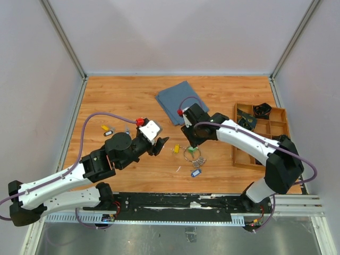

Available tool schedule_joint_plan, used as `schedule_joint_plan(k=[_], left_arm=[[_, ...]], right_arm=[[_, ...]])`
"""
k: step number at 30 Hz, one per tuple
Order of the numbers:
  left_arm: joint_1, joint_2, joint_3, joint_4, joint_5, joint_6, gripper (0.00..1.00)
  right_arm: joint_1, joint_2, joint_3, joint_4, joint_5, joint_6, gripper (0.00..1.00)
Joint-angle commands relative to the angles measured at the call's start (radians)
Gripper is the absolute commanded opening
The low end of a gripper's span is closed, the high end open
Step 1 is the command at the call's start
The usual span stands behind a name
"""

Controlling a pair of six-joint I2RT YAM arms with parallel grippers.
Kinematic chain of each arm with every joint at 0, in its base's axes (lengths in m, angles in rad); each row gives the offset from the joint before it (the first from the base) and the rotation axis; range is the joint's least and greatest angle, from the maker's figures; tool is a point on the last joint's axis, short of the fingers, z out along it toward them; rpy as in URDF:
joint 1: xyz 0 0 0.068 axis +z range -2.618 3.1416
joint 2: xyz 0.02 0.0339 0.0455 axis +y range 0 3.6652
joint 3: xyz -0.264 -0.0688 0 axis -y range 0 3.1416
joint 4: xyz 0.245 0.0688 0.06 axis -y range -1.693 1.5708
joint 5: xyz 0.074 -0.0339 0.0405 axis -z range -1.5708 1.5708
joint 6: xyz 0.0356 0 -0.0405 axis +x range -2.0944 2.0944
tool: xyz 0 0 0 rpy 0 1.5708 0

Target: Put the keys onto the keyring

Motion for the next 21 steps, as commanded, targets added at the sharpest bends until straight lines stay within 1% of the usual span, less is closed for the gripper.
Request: schedule_joint_plan(k=[1,3,6,9,11,13,14,15,17,19,21], left_arm=[[0.012,-0.008,0.003,0.002,-0.031,-0.036,0.60],[0.043,0.008,0.000,0.002,-0.006,-0.059,0.60],[0.163,0.049,-0.001,-0.005,0.114,-0.120,0.61],[0.287,0.085,-0.009,0.008,0.228,-0.184,0.63],[0.363,0.099,-0.023,0.033,0.285,-0.227,0.65],[0.423,0.098,-0.040,0.061,0.322,-0.272,0.68],[0.451,0.095,-0.049,0.071,0.332,-0.292,0.70],[0.476,0.089,-0.056,0.082,0.335,-0.315,0.75],[0.521,0.071,-0.070,0.095,0.329,-0.356,0.80],[0.555,0.037,-0.088,0.102,0.293,-0.389,0.85],[0.558,-0.010,-0.106,0.101,0.226,-0.399,0.92]], right_arm=[[-0.090,-0.139,-0.080,0.182,-0.072,0.037,0.47],[-0.135,-0.222,-0.151,0.258,-0.085,0.074,0.55],[-0.184,-0.365,-0.264,0.363,-0.082,0.097,0.69],[-0.187,-0.498,-0.345,0.439,0.018,0.122,0.83],[-0.188,-0.577,-0.368,0.440,0.090,0.137,0.89],[-0.189,-0.650,-0.373,0.422,0.143,0.137,0.99],[-0.189,-0.683,-0.371,0.414,0.154,0.121,0.98],[-0.190,-0.712,-0.367,0.406,0.153,0.097,0.98],[-0.190,-0.764,-0.359,0.391,0.156,0.066,0.98],[-0.190,-0.820,-0.360,0.382,0.161,0.023,0.98],[-0.189,-0.885,-0.374,0.374,0.179,-0.004,0.98]])
